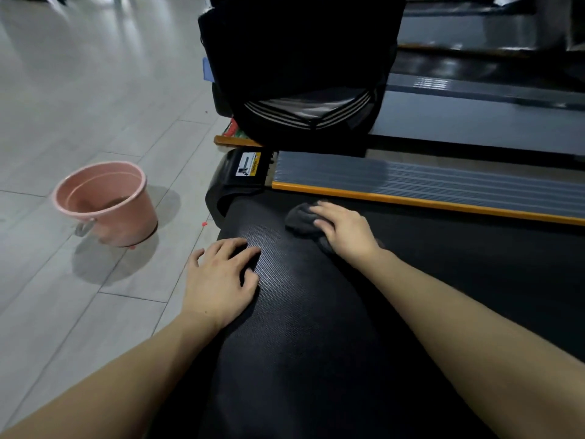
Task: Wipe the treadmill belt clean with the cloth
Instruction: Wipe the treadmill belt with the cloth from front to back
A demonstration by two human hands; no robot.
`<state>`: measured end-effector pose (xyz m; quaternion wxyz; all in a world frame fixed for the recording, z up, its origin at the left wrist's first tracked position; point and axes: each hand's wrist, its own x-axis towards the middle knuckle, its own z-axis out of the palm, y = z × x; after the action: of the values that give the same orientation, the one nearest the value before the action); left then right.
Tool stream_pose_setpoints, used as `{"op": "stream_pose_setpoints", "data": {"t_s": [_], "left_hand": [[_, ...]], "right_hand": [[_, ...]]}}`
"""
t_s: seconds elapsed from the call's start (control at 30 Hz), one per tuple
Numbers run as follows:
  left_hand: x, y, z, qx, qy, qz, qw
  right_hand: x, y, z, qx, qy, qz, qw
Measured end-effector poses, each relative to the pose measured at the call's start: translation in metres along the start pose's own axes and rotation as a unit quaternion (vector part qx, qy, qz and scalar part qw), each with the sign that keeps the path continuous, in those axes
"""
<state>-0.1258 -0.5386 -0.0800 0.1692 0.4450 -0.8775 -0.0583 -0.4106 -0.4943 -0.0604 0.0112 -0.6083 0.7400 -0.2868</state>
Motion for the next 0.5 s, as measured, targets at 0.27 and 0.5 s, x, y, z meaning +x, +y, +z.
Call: {"op": "stream_pose_setpoints", "data": {"t_s": [0.27, 0.5], "left_hand": [[0.001, -0.002, 0.0, -0.018, -0.007, -0.008, 1.0], [0.001, 0.001, -0.001, -0.016, -0.016, -0.018, 1.0]], "right_hand": [[-0.134, -0.046, -0.024, 0.091, -0.145, -0.208, 0.963], [0.02, -0.011, 0.013, 0.007, -0.009, -0.025, 1.0]]}}
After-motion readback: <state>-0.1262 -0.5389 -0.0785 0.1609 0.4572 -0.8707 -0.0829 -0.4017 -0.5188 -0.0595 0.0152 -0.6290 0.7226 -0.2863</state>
